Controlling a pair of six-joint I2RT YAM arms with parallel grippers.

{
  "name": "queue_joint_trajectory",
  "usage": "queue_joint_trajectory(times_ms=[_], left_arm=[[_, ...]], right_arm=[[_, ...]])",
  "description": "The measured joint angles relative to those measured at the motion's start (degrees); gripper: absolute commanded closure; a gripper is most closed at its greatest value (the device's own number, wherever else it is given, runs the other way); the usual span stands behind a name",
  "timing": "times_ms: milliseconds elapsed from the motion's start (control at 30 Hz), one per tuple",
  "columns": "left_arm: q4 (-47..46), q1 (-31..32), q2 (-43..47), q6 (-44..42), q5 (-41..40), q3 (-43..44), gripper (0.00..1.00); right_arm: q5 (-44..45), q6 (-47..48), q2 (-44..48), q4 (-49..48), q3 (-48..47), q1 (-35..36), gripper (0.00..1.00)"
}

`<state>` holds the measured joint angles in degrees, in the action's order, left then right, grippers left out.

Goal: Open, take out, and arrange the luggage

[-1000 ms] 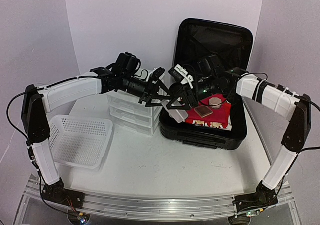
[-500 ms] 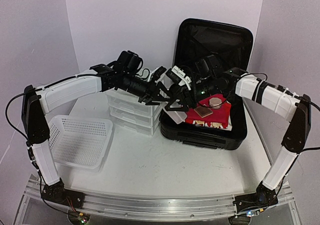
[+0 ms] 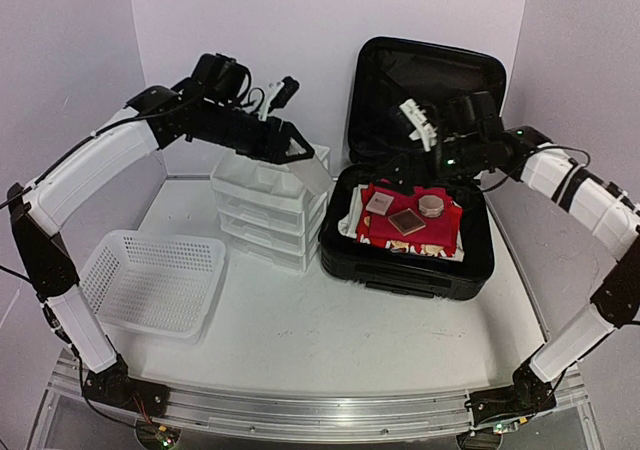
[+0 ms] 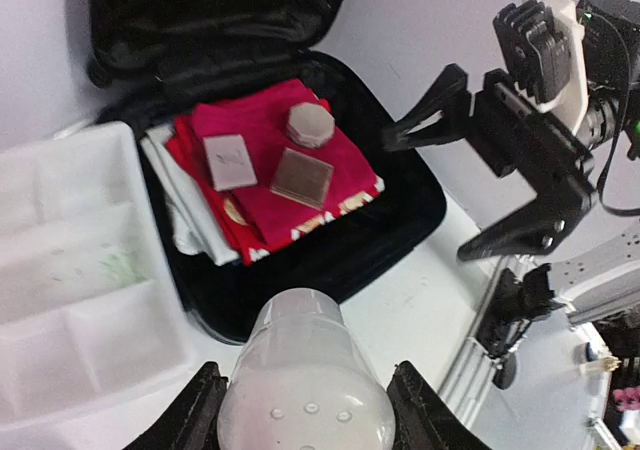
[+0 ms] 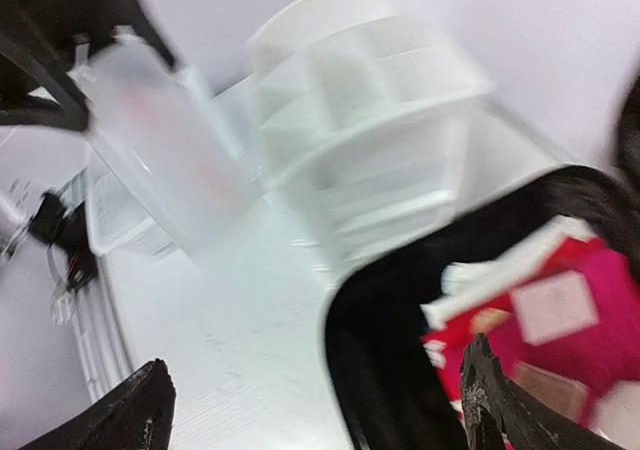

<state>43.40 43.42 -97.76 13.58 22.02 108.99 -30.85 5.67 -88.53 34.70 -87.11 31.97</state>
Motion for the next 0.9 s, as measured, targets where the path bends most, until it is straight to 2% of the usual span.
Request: queue_joint_trajectory(times_ms=[133,267,367,667,900], left_arm=[[5.99,-1.25,0.09,-5.4,-7.37,9.16,0.69],[10.12,-2.99,-2.45,-9.4,-11.69,18.1,0.7],[11.65,-4.24,-5.53,-11.54,-13.66,21.7,0.71],[14.78,-8.22,-16.96,-15.85,-14.75,26.77,0.72],[16.17,-8.87,-18.67,-18.62,-16.61,28.48,0.72]], right_arm=[[2.73,-1.51,6.25,-0.39,2.36,-5.53,0.02],[3.52,-2.1,9.73,-0.7,4.72,-5.16,0.02],[3.74,-2.49,10.1,-0.7,5.99,-4.7,0.02],[4.98,-2.73,10.1,-0.66,7.3,-4.68,0.02],[5.11,-2.75,10.1,-0.68,7.61,-4.68,0.02]])
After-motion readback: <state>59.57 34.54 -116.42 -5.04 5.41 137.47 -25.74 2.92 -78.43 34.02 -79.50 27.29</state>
